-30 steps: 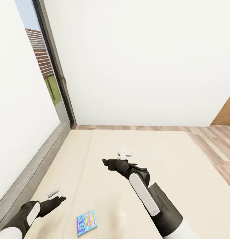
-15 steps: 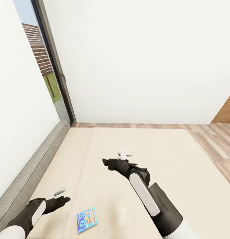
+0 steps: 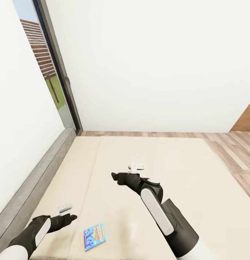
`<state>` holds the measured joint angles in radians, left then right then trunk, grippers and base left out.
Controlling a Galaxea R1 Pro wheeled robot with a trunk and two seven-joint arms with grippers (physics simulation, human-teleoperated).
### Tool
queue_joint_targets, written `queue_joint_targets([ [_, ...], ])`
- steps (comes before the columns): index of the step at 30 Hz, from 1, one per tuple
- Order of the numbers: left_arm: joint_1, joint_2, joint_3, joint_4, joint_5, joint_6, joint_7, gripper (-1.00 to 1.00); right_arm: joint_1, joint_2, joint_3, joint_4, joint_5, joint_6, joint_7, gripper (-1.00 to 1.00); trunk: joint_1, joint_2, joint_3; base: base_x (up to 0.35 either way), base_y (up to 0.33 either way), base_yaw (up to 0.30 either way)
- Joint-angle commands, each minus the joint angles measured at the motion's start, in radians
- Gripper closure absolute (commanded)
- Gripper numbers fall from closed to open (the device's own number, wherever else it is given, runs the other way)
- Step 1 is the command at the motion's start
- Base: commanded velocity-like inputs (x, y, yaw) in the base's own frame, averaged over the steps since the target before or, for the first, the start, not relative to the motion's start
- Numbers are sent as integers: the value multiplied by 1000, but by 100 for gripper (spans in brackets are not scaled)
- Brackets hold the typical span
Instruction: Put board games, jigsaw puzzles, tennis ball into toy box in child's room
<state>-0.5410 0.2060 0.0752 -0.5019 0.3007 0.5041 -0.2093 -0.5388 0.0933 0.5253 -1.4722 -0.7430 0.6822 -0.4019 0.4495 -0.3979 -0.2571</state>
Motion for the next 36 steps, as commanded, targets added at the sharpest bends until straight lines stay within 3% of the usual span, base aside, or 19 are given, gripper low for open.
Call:
queue_joint_targets([
  [1,-1,0,4,-1,3,8,-3,-100,-1,0,1,-1,-11,1,-10,-100,1,-2,-4,0,0,0],
  [12,-1,11,3,-1,4,7,-54,-100,-1,0,1,-8,-12,4,-8,-100,1,-2,-22,0,0,0],
  [20,-12,28,3,-1,3,16,-195,-100,-1,-2,0,-24,-11,8,-5,-100,1,-2,-35,0,0,0],
  [25,-28,26,-1,-4,1,20,-257,-100,-1,-2,1,-32,-12,10,-5,-100,1,-2,-43,0,0,0],
  [36,-52,32,-40,-28,-30,30,-289,-100,3,0,2,-35,-12,10,-7,-100,1,-2,-61,0,0,0],
])
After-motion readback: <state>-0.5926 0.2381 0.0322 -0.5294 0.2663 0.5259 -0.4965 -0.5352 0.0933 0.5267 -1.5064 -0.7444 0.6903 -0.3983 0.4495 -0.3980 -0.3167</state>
